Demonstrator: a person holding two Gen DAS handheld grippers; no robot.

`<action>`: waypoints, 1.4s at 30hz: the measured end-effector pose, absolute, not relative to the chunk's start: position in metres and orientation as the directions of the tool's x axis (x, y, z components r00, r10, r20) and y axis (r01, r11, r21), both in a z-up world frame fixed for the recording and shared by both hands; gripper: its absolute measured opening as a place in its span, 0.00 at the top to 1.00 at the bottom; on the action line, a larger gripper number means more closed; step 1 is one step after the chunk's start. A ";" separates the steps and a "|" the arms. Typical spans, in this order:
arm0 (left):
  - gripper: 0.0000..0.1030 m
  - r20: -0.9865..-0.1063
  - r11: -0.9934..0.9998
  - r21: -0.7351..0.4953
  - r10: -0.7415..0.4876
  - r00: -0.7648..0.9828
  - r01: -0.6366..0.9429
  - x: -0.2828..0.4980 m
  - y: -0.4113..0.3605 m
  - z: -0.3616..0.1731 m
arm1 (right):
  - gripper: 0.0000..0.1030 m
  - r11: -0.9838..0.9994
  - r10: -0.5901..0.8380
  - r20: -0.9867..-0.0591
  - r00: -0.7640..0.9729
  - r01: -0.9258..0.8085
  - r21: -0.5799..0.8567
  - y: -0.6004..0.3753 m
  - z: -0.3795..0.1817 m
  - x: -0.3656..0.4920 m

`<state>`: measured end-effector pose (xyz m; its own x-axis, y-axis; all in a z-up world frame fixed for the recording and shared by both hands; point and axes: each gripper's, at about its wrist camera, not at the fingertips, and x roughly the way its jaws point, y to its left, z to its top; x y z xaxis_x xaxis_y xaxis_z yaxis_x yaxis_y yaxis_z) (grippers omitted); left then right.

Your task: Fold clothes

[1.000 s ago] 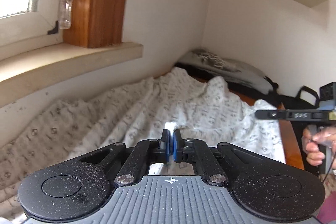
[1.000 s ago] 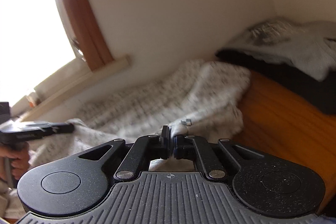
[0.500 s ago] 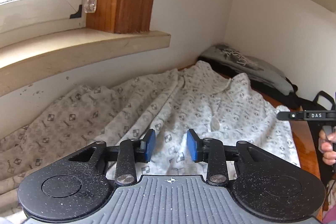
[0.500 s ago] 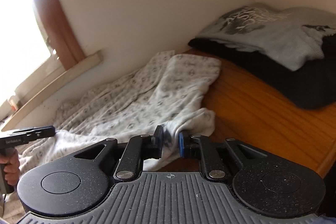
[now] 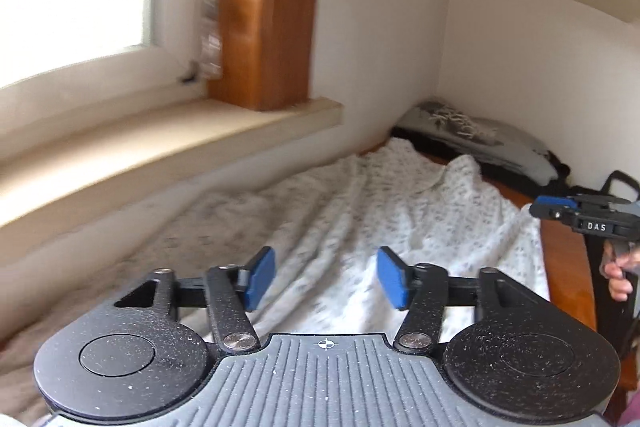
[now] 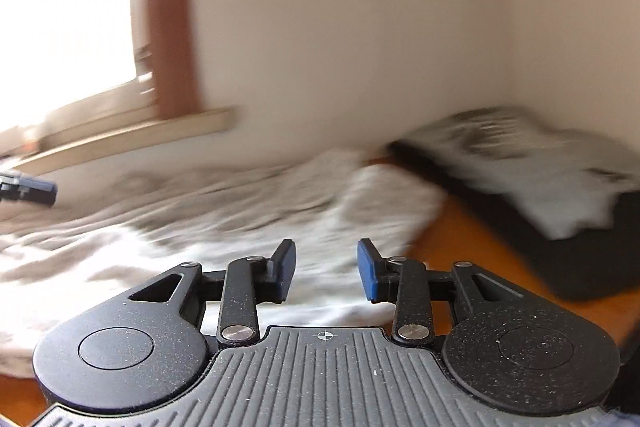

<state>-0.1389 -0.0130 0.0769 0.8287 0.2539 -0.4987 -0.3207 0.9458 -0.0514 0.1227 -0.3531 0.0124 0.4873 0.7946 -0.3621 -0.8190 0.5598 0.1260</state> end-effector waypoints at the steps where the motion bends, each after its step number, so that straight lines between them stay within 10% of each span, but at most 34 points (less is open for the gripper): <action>1: 0.37 -0.507 0.942 -0.043 0.268 0.820 -0.334 -0.151 -0.013 0.080 | 0.66 0.529 0.806 -0.380 0.453 -0.840 0.122 -0.347 0.012 0.122; 18: 0.35 -0.661 0.826 0.033 0.440 0.607 -0.563 -0.339 -0.012 0.033 | 0.52 0.328 0.838 -0.484 0.252 -0.941 0.078 -0.285 0.008 0.121; 27: 0.29 -0.601 0.744 -0.092 0.488 0.633 -0.662 -0.391 -0.064 0.032 | 0.49 0.342 0.839 -0.497 0.222 -0.925 0.164 -0.286 0.004 0.133; 31: 0.51 -0.598 0.735 -0.059 0.515 0.614 -0.675 -0.389 -0.092 0.025 | 0.49 0.351 0.840 -0.489 0.234 -0.922 0.162 -0.286 0.004 0.132; 35: 0.96 -0.597 0.744 -0.009 0.532 0.601 -0.668 -0.393 -0.093 0.028 | 0.48 0.357 0.838 -0.491 0.238 -0.920 0.162 -0.285 0.003 0.134; 40: 0.98 -0.609 0.679 0.026 0.592 0.527 -0.733 -0.414 -0.074 0.037 | 0.48 0.348 0.837 -0.494 0.234 -0.925 0.151 -0.283 0.003 0.134; 42: 0.77 -0.588 0.673 0.006 0.601 0.542 -0.740 -0.414 -0.071 0.047 | 0.48 0.344 0.840 -0.487 0.239 -0.929 0.138 -0.283 0.004 0.132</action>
<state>-0.4145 -0.0706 0.0475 0.5420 0.6007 -0.5877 -0.7396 0.6731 0.0059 0.1319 -0.2831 0.0037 0.2391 0.8399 -0.4873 -0.9287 0.3443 0.1378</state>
